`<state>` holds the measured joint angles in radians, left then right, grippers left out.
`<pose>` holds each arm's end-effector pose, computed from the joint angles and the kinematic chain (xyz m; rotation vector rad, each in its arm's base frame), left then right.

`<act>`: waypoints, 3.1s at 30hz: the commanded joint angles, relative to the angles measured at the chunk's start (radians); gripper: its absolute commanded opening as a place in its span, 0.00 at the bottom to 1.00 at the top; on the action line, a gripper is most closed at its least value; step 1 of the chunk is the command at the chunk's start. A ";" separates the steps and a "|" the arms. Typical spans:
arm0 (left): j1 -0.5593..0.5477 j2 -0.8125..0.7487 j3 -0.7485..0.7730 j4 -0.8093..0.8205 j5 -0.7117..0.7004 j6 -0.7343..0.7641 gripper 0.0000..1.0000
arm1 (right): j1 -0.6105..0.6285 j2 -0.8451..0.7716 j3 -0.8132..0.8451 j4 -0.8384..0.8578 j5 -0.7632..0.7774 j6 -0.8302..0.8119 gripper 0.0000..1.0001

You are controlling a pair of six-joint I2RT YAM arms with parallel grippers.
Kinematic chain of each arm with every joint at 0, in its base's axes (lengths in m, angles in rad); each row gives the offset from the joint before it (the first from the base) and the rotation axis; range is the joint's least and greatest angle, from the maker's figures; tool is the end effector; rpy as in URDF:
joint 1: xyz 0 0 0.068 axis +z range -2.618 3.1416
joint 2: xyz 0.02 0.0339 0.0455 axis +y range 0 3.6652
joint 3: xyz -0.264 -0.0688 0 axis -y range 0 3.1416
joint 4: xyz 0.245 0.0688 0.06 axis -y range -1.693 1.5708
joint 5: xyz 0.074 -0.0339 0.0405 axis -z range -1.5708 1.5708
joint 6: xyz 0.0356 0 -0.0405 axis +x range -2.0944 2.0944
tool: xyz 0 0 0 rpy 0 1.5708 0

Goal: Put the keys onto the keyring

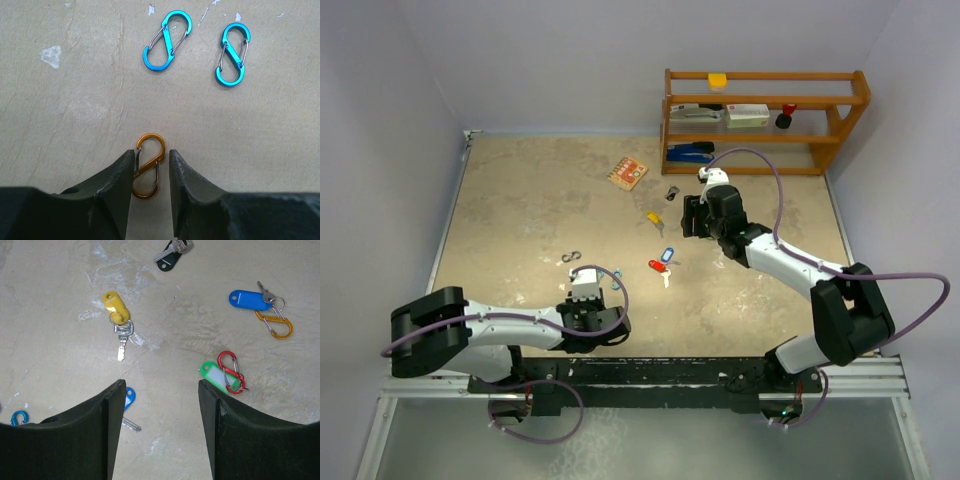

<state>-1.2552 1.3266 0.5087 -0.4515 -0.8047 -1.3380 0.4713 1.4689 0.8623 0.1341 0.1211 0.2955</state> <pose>0.0855 -0.1791 0.1377 -0.2427 2.2825 -0.0709 0.2924 0.1442 0.2360 -0.1046 2.0556 0.3552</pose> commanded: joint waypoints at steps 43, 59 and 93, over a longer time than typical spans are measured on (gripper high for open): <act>-0.053 0.027 -0.027 -0.005 0.135 -0.021 0.00 | 0.004 -0.057 0.011 0.030 0.033 -0.013 0.62; -0.033 -0.002 0.156 -0.147 -0.067 0.076 0.00 | 0.004 -0.039 0.024 0.013 0.006 -0.026 0.62; 0.522 0.117 0.501 0.253 0.191 0.719 0.00 | 0.137 0.304 0.316 -0.212 0.010 -0.071 0.59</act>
<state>-0.7406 1.4895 1.0153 -0.2428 -0.6380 -0.6403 0.6071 1.7439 1.1217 -0.0856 0.0799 0.2100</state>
